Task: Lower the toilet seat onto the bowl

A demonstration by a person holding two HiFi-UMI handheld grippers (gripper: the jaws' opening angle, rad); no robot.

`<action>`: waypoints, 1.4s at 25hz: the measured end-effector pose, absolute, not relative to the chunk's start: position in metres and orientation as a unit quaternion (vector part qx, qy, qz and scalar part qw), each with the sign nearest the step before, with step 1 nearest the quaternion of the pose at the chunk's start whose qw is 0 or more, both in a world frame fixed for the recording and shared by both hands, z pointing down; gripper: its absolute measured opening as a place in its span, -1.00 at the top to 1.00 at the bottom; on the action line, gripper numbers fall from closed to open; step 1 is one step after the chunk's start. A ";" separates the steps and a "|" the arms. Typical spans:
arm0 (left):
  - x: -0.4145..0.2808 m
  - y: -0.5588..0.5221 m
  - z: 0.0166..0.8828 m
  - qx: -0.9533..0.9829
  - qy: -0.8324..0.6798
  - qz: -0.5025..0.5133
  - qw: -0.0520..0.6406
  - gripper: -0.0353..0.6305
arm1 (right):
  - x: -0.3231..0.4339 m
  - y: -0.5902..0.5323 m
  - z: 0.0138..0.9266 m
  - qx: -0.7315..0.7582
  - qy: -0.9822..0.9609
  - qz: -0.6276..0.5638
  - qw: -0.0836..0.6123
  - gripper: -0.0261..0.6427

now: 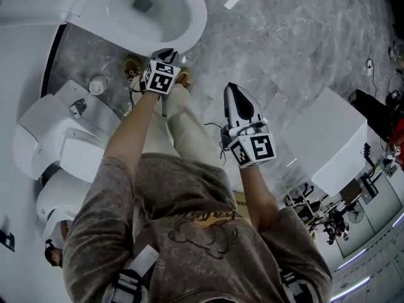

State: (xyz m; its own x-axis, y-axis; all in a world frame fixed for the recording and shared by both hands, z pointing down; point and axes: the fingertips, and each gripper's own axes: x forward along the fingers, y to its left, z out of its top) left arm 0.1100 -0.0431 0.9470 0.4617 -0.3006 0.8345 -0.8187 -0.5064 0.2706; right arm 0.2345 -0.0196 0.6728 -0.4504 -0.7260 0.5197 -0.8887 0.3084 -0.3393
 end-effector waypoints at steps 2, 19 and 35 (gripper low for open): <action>0.110 -0.044 0.949 0.778 -0.363 0.382 0.343 0.78 | 0.238 -0.020 0.673 0.507 -0.796 0.300 0.136 0.84; 0.097 -0.137 0.711 0.826 -0.404 0.278 0.278 0.76 | 0.239 -0.042 0.568 0.517 -0.816 0.244 0.078 0.84; -0.006 -0.088 0.392 0.876 -0.429 0.127 0.177 0.71 | 0.150 -0.058 0.413 0.468 -0.868 0.166 0.006 0.84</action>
State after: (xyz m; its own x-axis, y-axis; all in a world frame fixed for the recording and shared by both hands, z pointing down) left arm -0.0061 -0.0882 0.3923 0.5992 -0.7071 0.3753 -0.7975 -0.5686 0.2018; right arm 0.1497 -0.0578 0.4135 -0.5611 -0.8109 0.1662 -0.8149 0.5059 -0.2829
